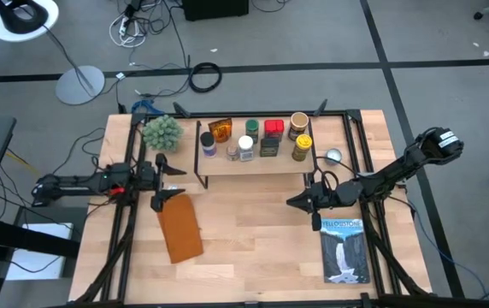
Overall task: Shelf spices
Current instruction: Return to Home Position
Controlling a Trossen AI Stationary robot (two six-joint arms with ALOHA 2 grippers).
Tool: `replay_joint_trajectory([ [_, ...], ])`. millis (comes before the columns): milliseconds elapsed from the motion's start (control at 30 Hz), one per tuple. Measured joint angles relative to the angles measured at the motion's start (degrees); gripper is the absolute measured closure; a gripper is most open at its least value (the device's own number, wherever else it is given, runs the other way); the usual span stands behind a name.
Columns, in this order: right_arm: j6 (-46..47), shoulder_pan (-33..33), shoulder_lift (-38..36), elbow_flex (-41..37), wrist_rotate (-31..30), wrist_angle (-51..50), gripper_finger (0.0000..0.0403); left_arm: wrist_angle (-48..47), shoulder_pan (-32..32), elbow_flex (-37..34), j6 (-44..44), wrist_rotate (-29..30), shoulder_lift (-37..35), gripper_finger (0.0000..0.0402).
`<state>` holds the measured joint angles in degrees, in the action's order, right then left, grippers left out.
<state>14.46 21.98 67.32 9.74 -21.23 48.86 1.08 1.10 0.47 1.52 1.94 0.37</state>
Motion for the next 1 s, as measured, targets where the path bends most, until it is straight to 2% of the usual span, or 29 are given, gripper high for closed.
replay_joint_trajectory([
  [233,0.0,0.0,0.0,0.0,0.1,0.4,0.038,2.1,-5.0,0.0,-1.5,-6.8,-0.4,0.0117],
  [433,0.0,0.1,0.0,0.0,0.1,0.4,0.0379,1.7,-6.7,0.0,-0.4,-15.2,-0.4,0.0117],
  [633,0.3,0.1,0.0,0.0,0.1,0.4,0.0378,1.2,-6.7,0.0,-1.4,-12.1,-0.4,0.0117],
  [1000,0.5,0.1,0.0,0.0,0.5,0.7,0.0379,4.0,-6.7,-0.1,-1.3,-11.9,-0.4,0.0117],
])
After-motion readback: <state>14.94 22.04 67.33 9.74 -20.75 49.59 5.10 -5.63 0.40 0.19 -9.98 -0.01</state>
